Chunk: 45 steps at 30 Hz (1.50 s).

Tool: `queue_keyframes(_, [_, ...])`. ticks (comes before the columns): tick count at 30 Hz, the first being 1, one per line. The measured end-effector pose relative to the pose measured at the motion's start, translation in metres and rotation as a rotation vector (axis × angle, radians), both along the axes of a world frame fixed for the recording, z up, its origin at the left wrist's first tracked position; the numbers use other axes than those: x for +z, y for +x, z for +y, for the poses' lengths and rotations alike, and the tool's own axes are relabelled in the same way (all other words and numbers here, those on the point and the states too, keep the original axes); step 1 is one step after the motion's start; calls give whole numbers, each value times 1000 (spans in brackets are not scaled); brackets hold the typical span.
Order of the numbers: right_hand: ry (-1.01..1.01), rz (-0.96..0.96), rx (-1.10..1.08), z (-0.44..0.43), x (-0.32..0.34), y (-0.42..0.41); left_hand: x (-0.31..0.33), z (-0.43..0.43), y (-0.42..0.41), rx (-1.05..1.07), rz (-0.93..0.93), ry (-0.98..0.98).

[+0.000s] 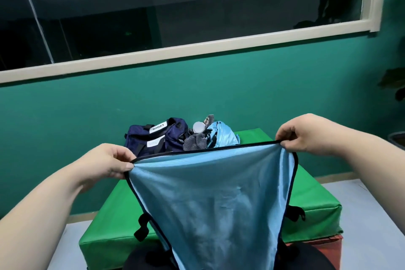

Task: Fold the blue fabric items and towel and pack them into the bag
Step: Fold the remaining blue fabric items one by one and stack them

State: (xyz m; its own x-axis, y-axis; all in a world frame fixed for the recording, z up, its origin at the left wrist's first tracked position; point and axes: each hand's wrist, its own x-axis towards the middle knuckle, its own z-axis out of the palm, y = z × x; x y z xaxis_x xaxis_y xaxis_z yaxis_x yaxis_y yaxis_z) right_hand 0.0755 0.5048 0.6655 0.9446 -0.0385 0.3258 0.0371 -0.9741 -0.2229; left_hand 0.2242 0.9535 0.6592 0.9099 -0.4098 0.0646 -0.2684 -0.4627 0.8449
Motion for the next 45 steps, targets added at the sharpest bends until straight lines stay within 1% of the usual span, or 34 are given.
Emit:
queue_keyframes(2, [-51, 35, -8, -2, 1, 1, -1, -1, 3, 0, 7, 8])
queue_keyframes(4, [-65, 23, -21, -3, 0, 1, 0, -4, 5, -8, 25, -8])
queue_keyframes(7, [-35, -53, -45, -3, -3, -1, 2, -11, 2, -24, 43, -4])
queue_keyframes(9, [-23, -99, -55, -4, -4, -2, 3, -15, 1, -23, 21, 38])
queue_keyframes(13, [89, -192, -69, -9, -3, -2, 5, -19, -1, -68, -4, 118])
queue_keyframes(15, [118, -206, -81, -10, -2, -4, 6, -20, -1, -91, -17, 146])
queue_keyframes(19, [97, -187, -89, -7, -3, -5, 6, -19, -1, -80, -56, 187])
queue_keyframes(22, [119, -181, -73, -8, -8, -2, 4, -16, 7, 4, -58, 128])
queue_keyframes(26, [157, -104, -49, -15, -16, 3, 3, -10, 15, 99, -48, 95])
queue_keyframes(31, [134, -71, -66, -15, -23, 21, -2, -14, 30, 207, -78, 17])
queue_keyframes(33, [147, -66, -63, -18, -21, 31, -3, -19, 39, 231, -40, -51])
queue_keyframes(36, [182, -59, -69, -28, -20, 49, -5, -29, 56, 245, 96, -243])
queue_keyframes(38, [183, -52, -85, -34, -21, 64, -5, -38, 71, 257, 143, -328])
queue_keyframes(41, [212, -89, -140, -44, -21, 89, -3, -53, 94, 245, 159, -357])
queue_keyframes(45, [323, -194, -236, -55, -14, 130, 12, -71, 132, 206, 97, -301])
